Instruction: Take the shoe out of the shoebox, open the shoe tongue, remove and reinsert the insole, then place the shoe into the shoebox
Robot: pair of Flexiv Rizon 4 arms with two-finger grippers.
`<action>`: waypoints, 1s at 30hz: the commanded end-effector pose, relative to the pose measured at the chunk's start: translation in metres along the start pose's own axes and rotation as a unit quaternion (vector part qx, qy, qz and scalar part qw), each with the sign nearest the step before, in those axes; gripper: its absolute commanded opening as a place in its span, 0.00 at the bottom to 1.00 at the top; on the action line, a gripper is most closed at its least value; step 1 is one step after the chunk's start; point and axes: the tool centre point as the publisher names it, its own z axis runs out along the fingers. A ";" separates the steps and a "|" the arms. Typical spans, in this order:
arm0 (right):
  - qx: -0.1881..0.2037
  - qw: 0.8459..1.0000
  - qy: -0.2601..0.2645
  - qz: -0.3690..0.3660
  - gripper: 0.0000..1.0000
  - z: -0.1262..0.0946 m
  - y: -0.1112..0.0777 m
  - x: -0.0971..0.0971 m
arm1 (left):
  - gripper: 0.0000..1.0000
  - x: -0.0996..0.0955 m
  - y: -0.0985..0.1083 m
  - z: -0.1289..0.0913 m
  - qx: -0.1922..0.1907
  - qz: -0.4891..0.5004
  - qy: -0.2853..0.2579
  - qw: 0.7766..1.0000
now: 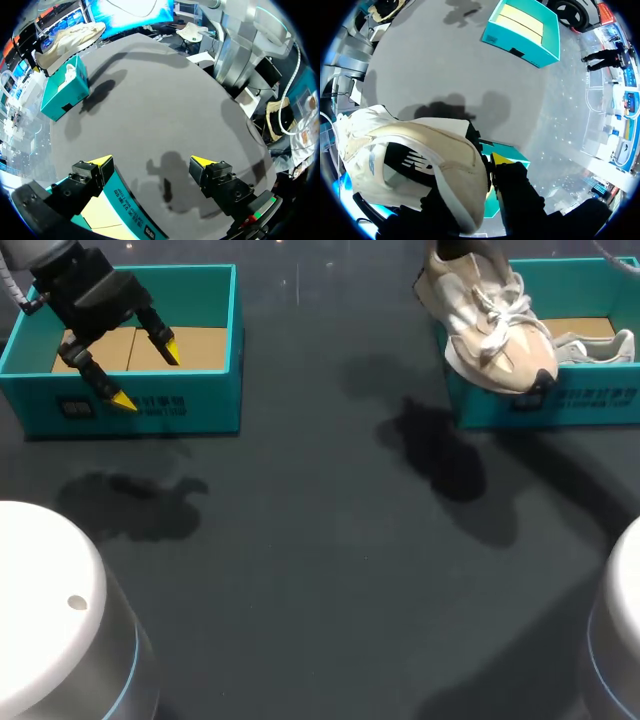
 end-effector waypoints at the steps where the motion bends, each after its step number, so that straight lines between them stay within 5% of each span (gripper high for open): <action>1: -0.005 1.000 -0.005 -0.001 0.00 0.000 -0.003 0.005 | 1.00 -0.001 0.000 0.000 -0.001 0.000 0.001 1.000; 9: -0.005 1.000 -0.005 -0.001 0.00 0.000 -0.003 0.005 | 1.00 -0.001 0.000 0.000 -0.001 0.000 0.001 1.000; 19: -0.001 1.000 0.005 0.008 0.00 -0.007 -0.073 -0.035 | 1.00 -0.001 0.000 0.000 -0.001 0.000 0.001 1.000; 27: 0.016 0.998 0.010 0.055 0.00 -0.004 -0.148 -0.072 | 1.00 -0.001 0.000 0.000 -0.001 0.000 0.001 1.000; 30: 0.016 0.998 0.010 0.055 0.00 -0.004 -0.148 -0.072 | 1.00 -0.001 0.000 0.000 -0.001 0.000 0.001 1.000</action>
